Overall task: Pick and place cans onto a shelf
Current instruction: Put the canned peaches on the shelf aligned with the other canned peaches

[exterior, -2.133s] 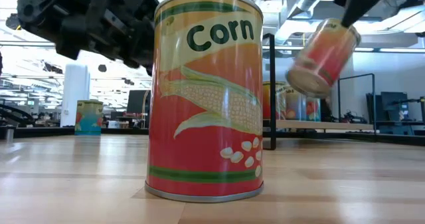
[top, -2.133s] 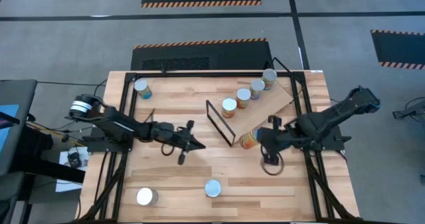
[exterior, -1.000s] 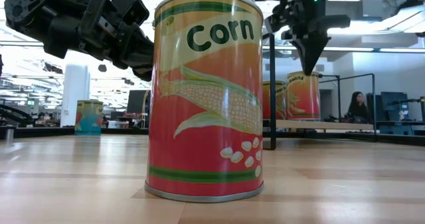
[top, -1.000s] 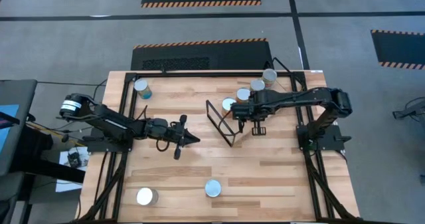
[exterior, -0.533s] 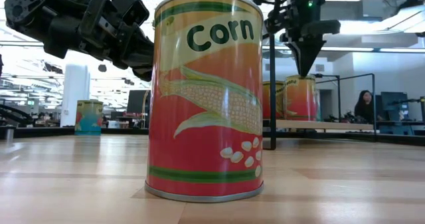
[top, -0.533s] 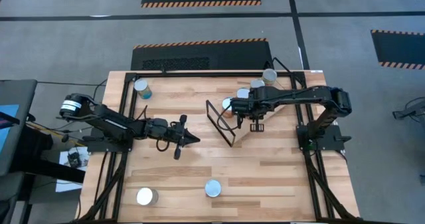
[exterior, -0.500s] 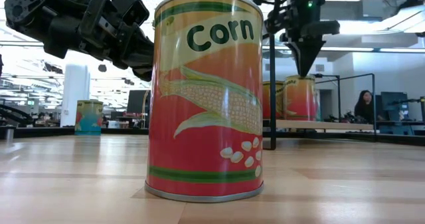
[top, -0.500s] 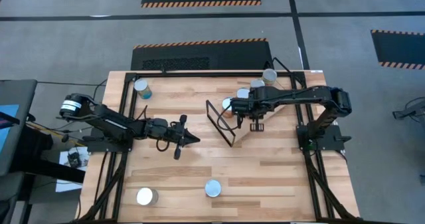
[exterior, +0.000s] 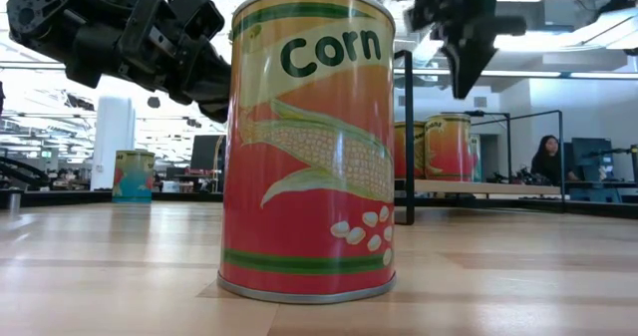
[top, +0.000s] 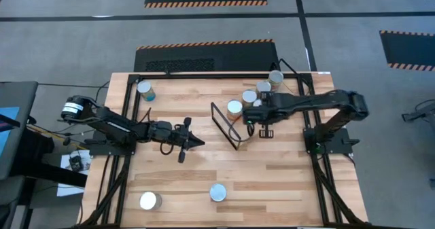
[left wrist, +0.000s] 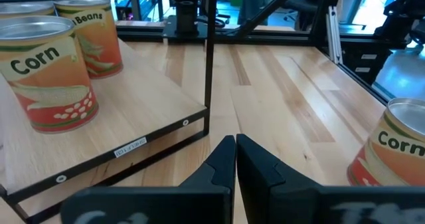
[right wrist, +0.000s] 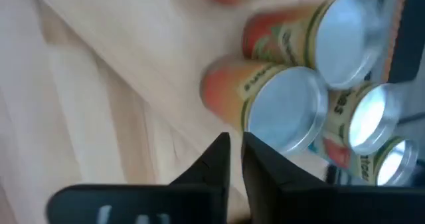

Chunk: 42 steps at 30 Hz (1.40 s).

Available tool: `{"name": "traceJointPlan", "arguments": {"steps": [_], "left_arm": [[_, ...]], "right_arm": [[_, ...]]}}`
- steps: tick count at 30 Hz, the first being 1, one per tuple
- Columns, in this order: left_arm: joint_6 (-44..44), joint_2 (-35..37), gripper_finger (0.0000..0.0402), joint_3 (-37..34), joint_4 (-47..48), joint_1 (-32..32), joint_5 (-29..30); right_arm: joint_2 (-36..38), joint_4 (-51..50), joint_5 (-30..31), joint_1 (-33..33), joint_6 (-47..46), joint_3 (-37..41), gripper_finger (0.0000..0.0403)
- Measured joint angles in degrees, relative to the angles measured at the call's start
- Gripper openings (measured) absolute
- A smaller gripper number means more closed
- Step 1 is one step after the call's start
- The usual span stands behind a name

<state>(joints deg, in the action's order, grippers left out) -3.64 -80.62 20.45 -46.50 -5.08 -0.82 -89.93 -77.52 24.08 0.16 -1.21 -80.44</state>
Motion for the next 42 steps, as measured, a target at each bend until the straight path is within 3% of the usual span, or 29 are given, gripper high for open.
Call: {"name": "traceJointPlan", "arguments": {"steps": [5,10,15,20,28,33,42], "left_arm": [[0.00,0.00,0.0000,0.02,0.58,0.00,0.00],[-0.29,0.00,0.0000,0.17,0.60,0.31,-0.33],[-2.10,0.41,0.0000,0.63,1.76,2.62,-1.79],[-3.02,6.02,0.0000,1.59,12.19,6.23,-1.93],[2.00,19.02,0.0000,5.90,35.18,7.46,-1.97],[4.10,21.42,0.0000,6.09,38.02,2.31,-3.76],[0.01,17.60,0.0000,6.22,39.67,-8.28,2.26]], "right_arm": [[11.42,17.25,-0.20,5.30,-2.87,10.78,0.0010],[22.47,41.85,-0.11,10.11,-3.74,26.39,0.0015],[29.50,69.25,-0.09,12.58,1.67,41.50,0.0006],[32.30,87.53,0.07,12.48,6.27,51.18,0.0009],[35.62,92.29,-0.07,13.69,9.26,53.64,0.0007],[37.66,93.22,-0.04,17.52,10.60,53.64,0.0006],[38.69,95.75,1.97,23.09,12.11,53.61,0.0008]]}}
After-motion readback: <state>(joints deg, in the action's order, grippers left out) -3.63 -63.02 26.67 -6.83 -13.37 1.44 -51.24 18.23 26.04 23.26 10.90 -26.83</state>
